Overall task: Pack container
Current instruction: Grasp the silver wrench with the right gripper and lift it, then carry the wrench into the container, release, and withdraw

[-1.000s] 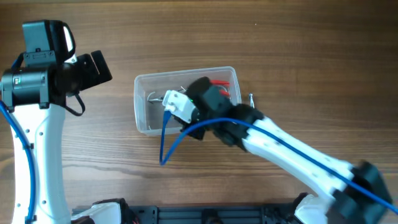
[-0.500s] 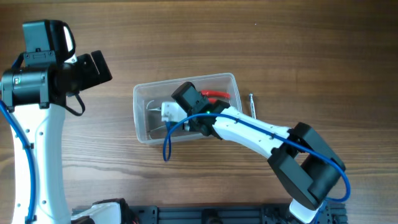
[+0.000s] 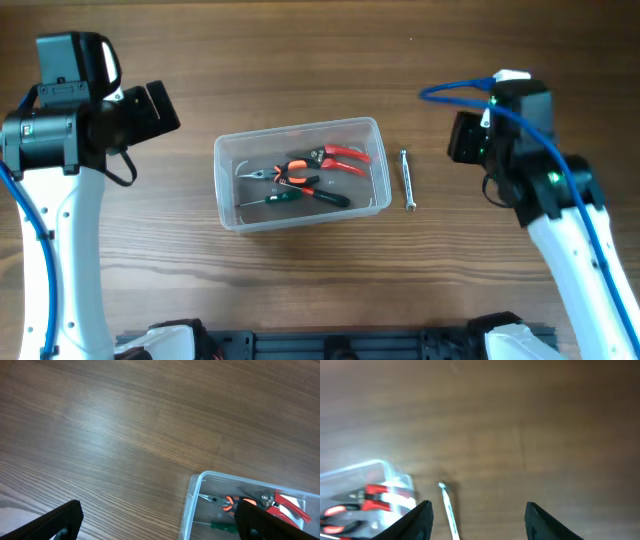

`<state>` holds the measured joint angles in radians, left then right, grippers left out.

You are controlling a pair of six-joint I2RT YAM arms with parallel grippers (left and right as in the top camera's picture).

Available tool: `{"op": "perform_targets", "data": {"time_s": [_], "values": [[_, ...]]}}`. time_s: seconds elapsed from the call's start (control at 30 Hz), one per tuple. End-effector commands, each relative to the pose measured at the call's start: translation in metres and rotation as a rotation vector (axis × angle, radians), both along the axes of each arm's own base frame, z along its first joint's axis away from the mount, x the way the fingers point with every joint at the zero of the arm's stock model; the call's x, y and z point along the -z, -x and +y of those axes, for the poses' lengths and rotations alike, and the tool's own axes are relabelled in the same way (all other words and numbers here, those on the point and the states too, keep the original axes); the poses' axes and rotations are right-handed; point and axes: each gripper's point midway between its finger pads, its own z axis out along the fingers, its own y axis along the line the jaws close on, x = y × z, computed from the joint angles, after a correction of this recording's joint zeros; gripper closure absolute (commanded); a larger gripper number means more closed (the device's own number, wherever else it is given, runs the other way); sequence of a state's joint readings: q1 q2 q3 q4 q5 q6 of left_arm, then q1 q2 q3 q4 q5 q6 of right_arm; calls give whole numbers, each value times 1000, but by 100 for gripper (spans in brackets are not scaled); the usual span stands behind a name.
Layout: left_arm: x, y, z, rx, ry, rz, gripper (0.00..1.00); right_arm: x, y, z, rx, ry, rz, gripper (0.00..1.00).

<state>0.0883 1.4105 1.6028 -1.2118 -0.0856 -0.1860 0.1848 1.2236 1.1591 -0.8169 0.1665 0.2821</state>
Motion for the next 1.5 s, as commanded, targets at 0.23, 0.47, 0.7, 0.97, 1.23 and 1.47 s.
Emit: {"op": "perform_targets", "data": {"time_s": [0.23,0.47,0.7,0.97,1.23,1.47], "values": [[-3,0,3,-22,-2,-10,0,180,-12,45,-121,-178,496,49],[-3,0,4,-22,-2,-11,0,203,-25,60,-234,-185,482,54],[-3,0,4,-21,-2,-10,0,229,-23,60,-223,-189,532,67],[-3,0,4,-21,-2,-10,0,235,-22,60,-217,-190,548,96],[-3,0,4,-21,-2,-10,0,118,-54,61,-240,-163,305,96],[-3,0,4,-22,-2,-11,0,-63,27,188,-956,-45,-220,96]]}}
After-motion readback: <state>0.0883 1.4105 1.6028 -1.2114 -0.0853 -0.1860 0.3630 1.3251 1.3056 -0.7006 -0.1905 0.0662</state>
